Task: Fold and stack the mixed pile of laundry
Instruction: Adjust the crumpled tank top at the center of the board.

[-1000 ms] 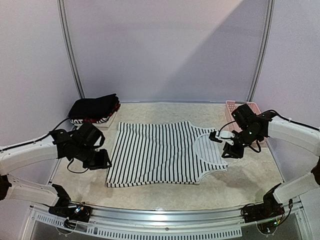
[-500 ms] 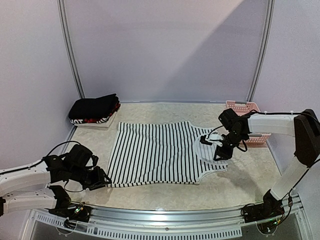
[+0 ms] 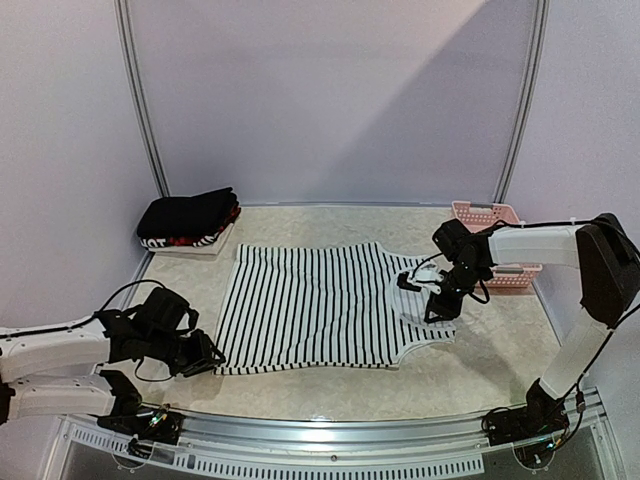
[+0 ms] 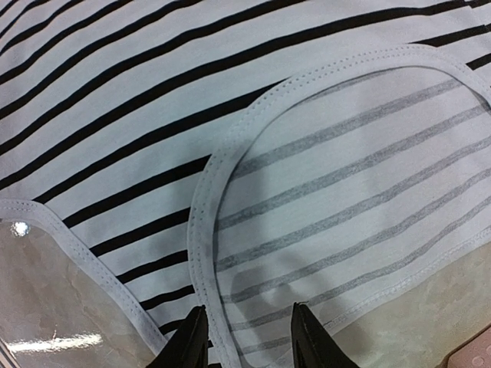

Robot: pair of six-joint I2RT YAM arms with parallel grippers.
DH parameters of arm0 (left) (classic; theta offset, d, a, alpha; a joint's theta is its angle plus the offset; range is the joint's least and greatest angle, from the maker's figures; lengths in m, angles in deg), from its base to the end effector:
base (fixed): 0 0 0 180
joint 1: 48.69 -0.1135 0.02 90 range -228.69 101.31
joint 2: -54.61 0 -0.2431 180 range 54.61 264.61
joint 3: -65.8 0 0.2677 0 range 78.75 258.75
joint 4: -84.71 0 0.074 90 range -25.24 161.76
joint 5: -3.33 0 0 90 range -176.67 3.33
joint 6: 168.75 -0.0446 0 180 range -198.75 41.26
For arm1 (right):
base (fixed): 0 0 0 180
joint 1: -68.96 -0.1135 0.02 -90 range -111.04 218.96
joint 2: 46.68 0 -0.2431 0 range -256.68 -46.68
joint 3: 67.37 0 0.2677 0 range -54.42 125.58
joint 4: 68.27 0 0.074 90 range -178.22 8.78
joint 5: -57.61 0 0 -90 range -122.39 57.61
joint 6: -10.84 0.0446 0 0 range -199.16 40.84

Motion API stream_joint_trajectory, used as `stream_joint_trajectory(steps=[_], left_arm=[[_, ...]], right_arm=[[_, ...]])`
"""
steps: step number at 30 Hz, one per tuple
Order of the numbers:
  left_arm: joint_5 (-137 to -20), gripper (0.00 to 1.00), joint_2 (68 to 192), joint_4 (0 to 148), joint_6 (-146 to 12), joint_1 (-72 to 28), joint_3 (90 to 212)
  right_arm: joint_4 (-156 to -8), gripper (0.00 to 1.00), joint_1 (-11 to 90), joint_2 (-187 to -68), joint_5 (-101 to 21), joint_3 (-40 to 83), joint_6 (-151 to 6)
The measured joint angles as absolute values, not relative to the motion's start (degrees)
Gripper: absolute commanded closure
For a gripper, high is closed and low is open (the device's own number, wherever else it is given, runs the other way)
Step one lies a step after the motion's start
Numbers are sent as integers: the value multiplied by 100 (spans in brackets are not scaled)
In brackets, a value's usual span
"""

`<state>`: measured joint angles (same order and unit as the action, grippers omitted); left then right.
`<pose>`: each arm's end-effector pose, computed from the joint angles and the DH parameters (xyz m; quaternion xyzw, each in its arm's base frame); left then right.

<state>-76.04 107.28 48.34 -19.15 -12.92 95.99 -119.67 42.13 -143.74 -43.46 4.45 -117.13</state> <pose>0.1420 -0.1124 0.1036 -0.1737 0.9436 -0.2578 0.1140 0.2810 0.1517 0.1260 -0.5392 0.8287 0.0841 0.1245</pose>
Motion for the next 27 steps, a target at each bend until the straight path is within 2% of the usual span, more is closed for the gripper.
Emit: stream_joint_trajectory(steps=[5, 11, 20, 24, 27], left_arm=[[-7720, 65, 10929, 4823, -2057, -1303, 9680], [-7873, 81, 10935, 4727, -2239, -1314, 9859], [-7851, 91, 10937, 4797, -2291, -1318, 9859], [-7855, 100, 10937, 4813, -2306, -1320, 9859], [-7851, 100, 10933, 4810, -2317, -1322, 9859]], right_arm=[[-11967, 63, 4213, -14374, -4348, 445, -11713], [-11969, 63, 4213, -14440, -4350, 445, -11713], [-11972, 63, 4213, -14516, -4350, 443, -11711], [-11972, 63, 4213, -14549, -4350, 443, -11713], [-11969, 63, 4213, -14595, -4350, 443, -11715]])
